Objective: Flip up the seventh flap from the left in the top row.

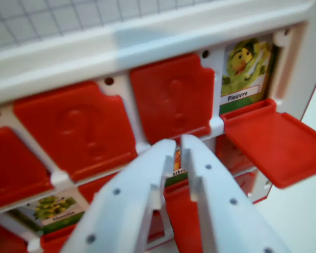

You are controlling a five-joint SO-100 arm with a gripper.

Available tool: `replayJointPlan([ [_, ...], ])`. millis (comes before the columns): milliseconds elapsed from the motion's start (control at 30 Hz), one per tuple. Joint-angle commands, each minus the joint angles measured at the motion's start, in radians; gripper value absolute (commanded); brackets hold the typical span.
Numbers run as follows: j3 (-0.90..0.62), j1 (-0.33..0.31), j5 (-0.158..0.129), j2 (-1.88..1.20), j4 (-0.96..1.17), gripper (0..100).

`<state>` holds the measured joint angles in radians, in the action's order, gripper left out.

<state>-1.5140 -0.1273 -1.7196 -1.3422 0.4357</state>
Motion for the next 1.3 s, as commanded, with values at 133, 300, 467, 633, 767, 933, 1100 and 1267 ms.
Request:
replayJointPlan([
  [133, -0.238, 0.003, 0.014, -0.557, 0.074, 1],
  [300, -0.558, -0.005, -0.003, -0.92, 0.081, 1],
  [467, -0.801, -0.011, -0.026, -1.267, 0.184, 1],
  [633, -0.927, 0.011, -0.035, -1.537, 0.31, 1],
  [767, -0.954, 0.049, -0.018, -1.69, 0.414, 1],
  [933, -0.965, 0.156, 0.015, -1.902, 0.575, 1],
  [1100, -0.9, 0.225, 0.054, -1.93, 0.675, 1],
  [1267, -0.865, 0.259, 0.066, -1.931, 0.683, 1],
])
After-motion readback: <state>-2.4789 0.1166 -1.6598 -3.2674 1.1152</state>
